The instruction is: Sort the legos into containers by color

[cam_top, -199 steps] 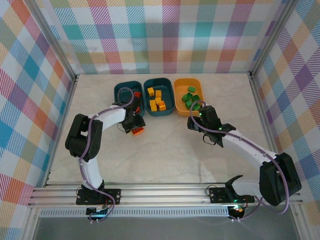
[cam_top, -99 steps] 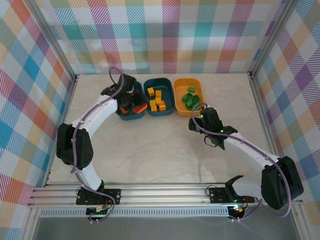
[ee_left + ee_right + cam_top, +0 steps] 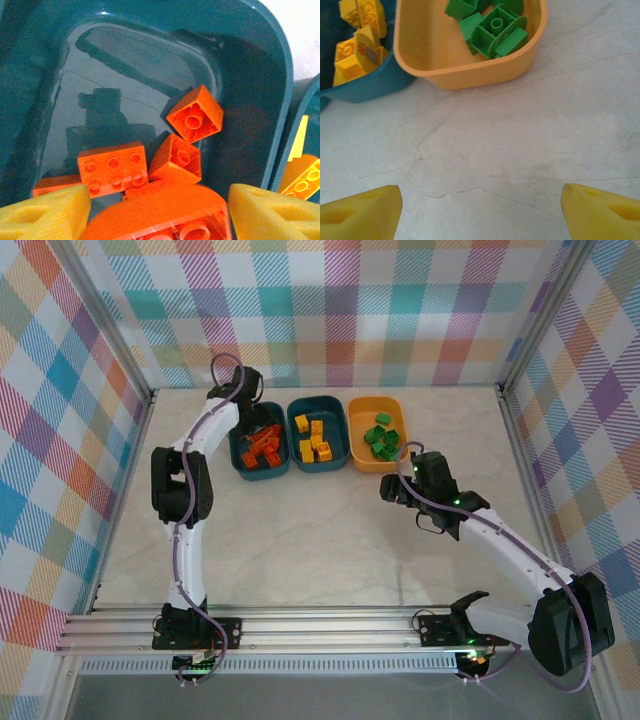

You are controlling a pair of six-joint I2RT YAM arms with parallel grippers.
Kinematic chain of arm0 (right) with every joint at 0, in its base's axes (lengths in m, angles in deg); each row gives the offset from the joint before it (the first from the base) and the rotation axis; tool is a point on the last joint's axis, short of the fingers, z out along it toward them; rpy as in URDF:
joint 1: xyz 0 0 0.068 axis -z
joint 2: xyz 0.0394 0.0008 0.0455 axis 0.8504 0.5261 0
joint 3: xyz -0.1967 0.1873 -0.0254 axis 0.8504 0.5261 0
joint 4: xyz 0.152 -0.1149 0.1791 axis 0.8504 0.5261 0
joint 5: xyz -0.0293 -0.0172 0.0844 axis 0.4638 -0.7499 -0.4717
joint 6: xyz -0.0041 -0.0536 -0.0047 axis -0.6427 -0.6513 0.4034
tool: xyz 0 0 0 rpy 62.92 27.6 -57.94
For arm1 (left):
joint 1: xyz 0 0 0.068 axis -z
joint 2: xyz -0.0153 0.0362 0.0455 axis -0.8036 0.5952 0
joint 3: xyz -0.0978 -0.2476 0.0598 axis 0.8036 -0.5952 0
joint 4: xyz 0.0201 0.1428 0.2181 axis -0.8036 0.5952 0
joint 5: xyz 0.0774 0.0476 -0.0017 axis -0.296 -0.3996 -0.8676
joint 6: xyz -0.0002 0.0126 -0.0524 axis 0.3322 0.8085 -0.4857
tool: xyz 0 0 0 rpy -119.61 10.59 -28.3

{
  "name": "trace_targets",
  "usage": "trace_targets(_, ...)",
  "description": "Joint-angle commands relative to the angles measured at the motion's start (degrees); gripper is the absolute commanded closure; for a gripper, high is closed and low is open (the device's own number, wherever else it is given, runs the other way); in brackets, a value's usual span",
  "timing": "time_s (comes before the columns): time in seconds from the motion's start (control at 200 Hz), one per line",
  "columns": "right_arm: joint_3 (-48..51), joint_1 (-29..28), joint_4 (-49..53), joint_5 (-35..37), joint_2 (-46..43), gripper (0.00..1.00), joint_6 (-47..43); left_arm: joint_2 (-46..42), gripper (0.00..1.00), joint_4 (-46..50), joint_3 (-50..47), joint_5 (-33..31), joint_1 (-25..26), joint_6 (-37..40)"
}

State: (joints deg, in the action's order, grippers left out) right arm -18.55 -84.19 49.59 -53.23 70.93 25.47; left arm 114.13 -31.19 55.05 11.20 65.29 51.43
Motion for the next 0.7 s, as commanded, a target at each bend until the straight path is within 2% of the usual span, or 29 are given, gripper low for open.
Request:
trace_targets(0.0, -3.6, -0.1, 5.9, -2.8, -1.7, 0.14, -1.5, -0.5, 0.15, 2.4, 3.7, -0.4, -0.2, 1.7)
trace_targets(0.16, -1.6, -0.1, 8.3, 1.3, -9.5, 0.01, -0.8, -8.5, 0.0, -0.8, -2.8, -2.3, -0.2, 2.2)
trace_targets(0.295, 0.8, -0.1, 7.0, -0.3, -15.1, 0.0, -1.3, -20.3, 0.0, -5.6, -14.2, -3.0, 0.4, 1.6)
trace_targets(0.355, 2.2, -0.2, 5.2, -0.4, -17.0, 0.0, 1.0, -27.8, 0.0, -8.9, -22.4, -3.8, 1.7, 1.8)
trace_targets(0.47, 6.8, -0.3, -3.0, -0.2, -21.4, 0.0, 3.9, -44.8, 0.0, -12.2, -36.9, -10.3, 6.0, 2.2)
trace_targets(0.57, 8.9, -0.3, -8.0, 2.2, -24.0, 0.0, 5.0, -63.7, 0.0, -19.1, -49.1, -9.5, 6.8, 1.1)
trace_targets(0.65, 7.9, -0.3, -9.7, 4.2, -23.3, 0.0, 2.3, -76.2, 0.0, -24.4, -58.5, -15.8, 7.5, -1.0)
trace_targets(0.695, 7.5, -0.3, -11.3, 4.8, -21.9, 0.0, 0.5, -81.1, 0.0, -26.2, -62.9, -20.5, 7.6, -4.7)
